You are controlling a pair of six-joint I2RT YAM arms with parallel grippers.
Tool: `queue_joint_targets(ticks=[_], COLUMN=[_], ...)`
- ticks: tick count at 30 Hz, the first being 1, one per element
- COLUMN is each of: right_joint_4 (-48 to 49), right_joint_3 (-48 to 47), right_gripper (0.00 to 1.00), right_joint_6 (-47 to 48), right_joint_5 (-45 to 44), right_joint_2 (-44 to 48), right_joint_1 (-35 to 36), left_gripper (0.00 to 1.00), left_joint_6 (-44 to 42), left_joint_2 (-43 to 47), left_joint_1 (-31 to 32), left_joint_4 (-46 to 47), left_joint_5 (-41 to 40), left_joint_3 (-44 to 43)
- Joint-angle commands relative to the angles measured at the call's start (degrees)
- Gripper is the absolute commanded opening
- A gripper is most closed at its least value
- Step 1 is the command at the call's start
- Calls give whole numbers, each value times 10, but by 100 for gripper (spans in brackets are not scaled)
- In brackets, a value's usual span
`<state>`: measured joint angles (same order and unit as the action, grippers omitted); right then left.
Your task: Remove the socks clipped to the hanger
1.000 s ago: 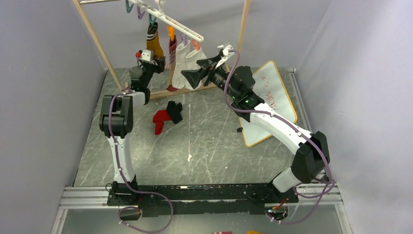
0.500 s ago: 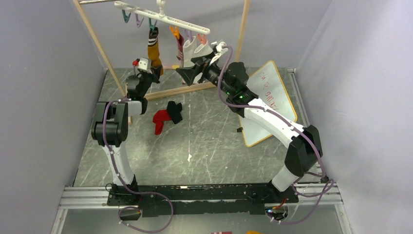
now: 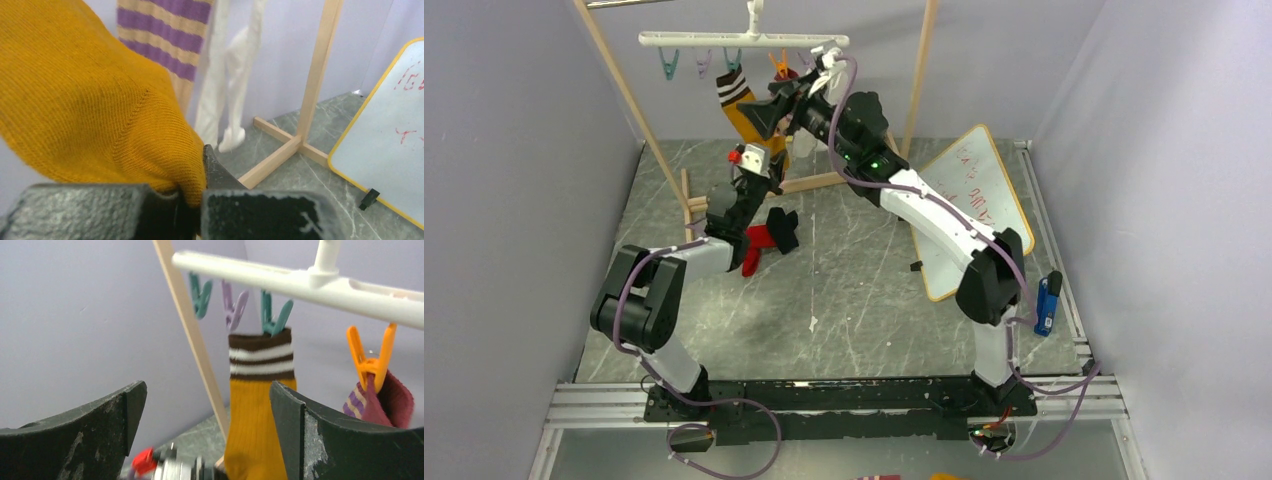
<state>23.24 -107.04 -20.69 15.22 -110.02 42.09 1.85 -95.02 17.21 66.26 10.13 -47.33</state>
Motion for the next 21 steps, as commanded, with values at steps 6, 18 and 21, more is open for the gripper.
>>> queue_joint_targets(ticks=[6,18,21], right_joint_4=[-78,-55,-42], right_joint_3=[-192,-205,-200], right_gripper=[97,86,83], right_joint_6=[-32,-28,-20], right_joint_5=[-66,-96,-97], right_joint_2=[-105,-130,-129], right_joint_1=[-2,-3,-4], left_gripper=[5,5,5], left_joint_6=[-65,-76,-77], left_joint_2=[33,44,48], left_joint_1=[50,67,68], left_joint_4=[-24,-37,-39], left_joint_5=[-76,-88,-88], left_joint_3=[33,46,49])
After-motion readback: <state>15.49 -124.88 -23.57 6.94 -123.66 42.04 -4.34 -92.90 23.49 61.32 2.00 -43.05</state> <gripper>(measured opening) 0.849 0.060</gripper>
